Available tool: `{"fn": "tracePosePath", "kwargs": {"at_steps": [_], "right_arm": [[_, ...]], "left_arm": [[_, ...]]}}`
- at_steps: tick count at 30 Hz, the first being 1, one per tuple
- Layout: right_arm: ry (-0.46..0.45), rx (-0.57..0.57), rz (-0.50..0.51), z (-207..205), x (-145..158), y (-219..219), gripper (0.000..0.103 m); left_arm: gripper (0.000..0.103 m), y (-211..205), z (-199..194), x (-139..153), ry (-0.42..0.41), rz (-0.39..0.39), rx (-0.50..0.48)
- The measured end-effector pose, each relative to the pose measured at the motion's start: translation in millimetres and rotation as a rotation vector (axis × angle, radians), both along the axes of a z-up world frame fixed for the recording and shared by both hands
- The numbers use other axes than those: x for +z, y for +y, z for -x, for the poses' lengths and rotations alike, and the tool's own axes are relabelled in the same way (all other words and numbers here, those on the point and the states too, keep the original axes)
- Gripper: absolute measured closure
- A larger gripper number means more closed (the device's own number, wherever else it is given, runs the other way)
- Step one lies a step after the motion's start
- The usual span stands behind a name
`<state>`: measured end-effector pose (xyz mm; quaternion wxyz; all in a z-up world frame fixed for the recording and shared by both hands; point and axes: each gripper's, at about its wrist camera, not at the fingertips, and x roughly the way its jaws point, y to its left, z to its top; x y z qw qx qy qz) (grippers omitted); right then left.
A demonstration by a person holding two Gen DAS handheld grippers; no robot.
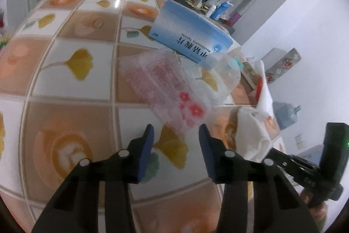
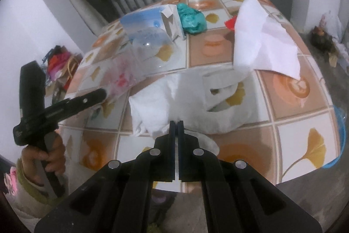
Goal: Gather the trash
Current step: 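Grasp the white plastic bag with the right tool while the left tool grasps the clear red-printed bag, then lift both bags and carry them over the blue wastebasket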
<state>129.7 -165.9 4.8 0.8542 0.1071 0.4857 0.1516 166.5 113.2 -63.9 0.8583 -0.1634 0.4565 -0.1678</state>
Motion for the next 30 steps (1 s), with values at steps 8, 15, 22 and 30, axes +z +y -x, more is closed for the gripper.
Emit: {"fn": "tracePosePath", "kwargs": {"at_steps": [8, 15, 22, 30], "right_arm": [[0.006, 0.002, -0.037, -2, -6, -4, 0.103], [0.012, 0.000, -0.065, 2, -9, -11, 0.103], [0.006, -0.007, -0.077, 5, -8, -15, 0.103], [-0.006, -0.025, -0.077, 11, -4, -21, 0.103]], "left_arm": [[0.064, -36, -11, 1, -0.087, -0.309, -0.052], [0.078, -44, -11, -3, -0.144, -0.468, -0.080], [0.102, -36, -9, -1, -0.146, -0.495, -0.067], [0.103, -10, 8, 8, -0.155, -0.462, -0.029]]}}
